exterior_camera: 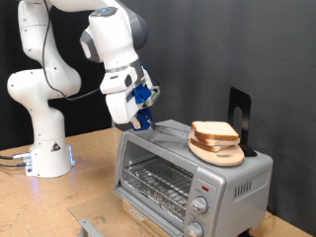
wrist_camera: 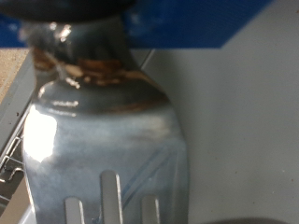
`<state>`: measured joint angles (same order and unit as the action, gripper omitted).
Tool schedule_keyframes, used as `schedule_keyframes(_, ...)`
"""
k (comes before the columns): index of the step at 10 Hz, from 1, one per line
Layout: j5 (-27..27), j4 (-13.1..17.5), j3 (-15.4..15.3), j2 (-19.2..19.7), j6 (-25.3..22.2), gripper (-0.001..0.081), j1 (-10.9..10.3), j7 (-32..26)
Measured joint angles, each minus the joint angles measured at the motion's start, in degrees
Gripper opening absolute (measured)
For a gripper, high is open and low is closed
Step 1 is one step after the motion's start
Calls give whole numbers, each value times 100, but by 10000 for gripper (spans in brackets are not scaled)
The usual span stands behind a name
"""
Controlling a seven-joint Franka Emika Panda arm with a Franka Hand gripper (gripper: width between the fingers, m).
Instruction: Make a piece of toast with the oven
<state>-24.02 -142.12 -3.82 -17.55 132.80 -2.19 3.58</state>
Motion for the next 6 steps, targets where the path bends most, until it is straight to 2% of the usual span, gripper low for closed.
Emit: schedule_keyframes(6, -87, 80, -3, 49, 65, 391, 0, -3)
